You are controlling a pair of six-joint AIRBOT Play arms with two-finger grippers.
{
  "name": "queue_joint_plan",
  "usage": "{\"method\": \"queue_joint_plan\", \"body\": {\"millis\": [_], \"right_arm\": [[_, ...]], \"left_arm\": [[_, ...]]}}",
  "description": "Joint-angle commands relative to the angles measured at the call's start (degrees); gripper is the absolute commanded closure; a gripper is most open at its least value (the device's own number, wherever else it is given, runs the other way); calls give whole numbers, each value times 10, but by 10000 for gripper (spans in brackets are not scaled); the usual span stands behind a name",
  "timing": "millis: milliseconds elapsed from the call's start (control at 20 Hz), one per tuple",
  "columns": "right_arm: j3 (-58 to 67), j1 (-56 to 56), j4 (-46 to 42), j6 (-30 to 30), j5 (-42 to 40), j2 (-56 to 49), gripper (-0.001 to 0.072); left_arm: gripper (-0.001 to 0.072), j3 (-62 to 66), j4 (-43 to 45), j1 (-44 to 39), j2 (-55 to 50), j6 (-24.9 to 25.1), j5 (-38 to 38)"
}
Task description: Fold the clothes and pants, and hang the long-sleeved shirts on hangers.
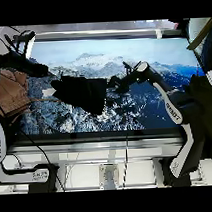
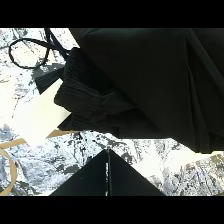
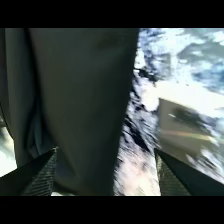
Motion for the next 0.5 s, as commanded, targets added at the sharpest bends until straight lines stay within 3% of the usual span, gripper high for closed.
{"method": "queue_joint_plan", "body": {"millis": [0,250,350,400,450], "right_arm": [[-13,24,112,-21,-54,-46,25],[-13,76,130,1,-110,-56,27],[-13,89,150,0,-109,-56,99],[-13,92,175,-1,-107,-55,271],[-11,92,201,-19,-100,-52,597]], "left_arm": [[686,0,0,0,0,0,0],[686,0,0,0,0,0,-1],[686,0,0,0,0,0,-1],[686,0,0,0,0,0,-3],[686,0,0,0,0,0,-4]]}}
